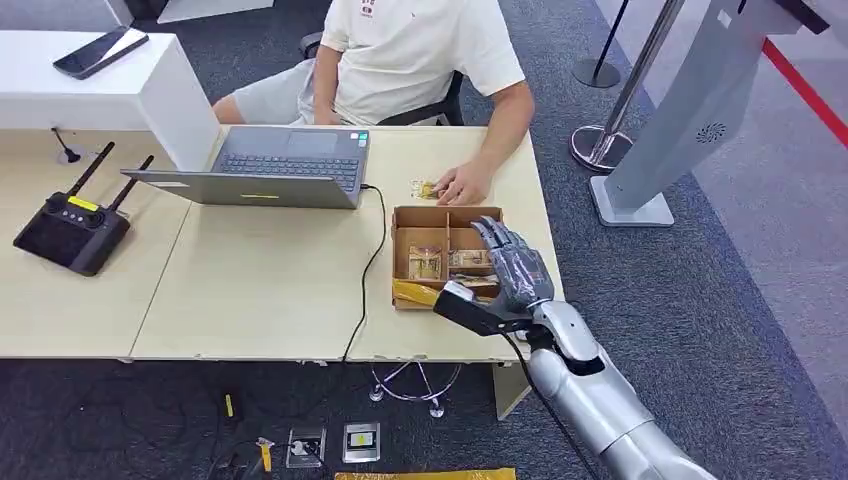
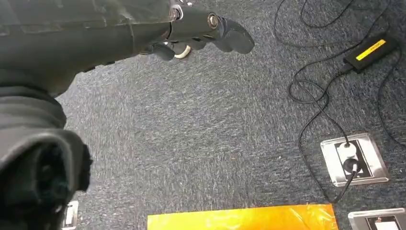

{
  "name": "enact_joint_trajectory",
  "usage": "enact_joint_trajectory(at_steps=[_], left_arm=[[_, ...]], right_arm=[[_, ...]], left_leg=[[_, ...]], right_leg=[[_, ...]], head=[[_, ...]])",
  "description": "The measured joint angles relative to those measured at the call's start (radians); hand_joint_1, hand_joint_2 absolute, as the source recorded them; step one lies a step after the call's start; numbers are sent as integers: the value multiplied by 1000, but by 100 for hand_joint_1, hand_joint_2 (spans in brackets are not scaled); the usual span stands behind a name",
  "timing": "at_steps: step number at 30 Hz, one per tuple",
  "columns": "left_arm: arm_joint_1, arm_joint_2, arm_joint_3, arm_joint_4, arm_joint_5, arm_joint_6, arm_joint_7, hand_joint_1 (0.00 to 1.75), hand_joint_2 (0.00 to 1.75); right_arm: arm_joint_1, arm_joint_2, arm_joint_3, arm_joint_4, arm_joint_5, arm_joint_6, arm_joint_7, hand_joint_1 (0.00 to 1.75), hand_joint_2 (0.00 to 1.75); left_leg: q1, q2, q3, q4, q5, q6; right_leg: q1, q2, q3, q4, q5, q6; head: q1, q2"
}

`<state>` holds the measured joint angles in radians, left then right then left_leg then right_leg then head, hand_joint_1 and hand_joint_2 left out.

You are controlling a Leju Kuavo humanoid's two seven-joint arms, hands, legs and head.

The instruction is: Pass the card to the sensor for recognition and then transmit it.

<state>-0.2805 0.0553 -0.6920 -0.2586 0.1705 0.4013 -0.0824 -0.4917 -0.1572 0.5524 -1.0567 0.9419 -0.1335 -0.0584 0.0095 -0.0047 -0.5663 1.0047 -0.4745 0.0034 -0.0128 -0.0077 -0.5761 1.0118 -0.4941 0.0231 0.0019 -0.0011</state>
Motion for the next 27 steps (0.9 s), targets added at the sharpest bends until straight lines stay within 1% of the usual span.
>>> enact_joint_trajectory(at_steps=[12,25,26,27], left_arm=[[2,-1,0,0,7,-3,0,0,0],[2,-1,0,0,6,-5,0,0,0],[2,-1,0,0,6,-5,0,0,0],[2,-1,0,0,6,-5,0,0,0]], right_arm=[[0,-20,-14,14,-24,12,3,0,175],[0,-24,-14,28,-28,7,2,0,175],[0,-24,-14,29,-28,7,2,19,175],[0,-24,-14,30,-27,7,2,19,175]], left_leg=[[0,1,0,0,0,0],[0,1,0,0,0,0],[0,1,0,0,0,0],[0,1,0,0,0,0]], right_leg=[[0,0,0,0,0,0],[0,0,0,0,0,0],[0,0,0,0,0,0],[0,0,0,0,0,0]], head=[[0,0],[0,0],[0,0],[0,0]])
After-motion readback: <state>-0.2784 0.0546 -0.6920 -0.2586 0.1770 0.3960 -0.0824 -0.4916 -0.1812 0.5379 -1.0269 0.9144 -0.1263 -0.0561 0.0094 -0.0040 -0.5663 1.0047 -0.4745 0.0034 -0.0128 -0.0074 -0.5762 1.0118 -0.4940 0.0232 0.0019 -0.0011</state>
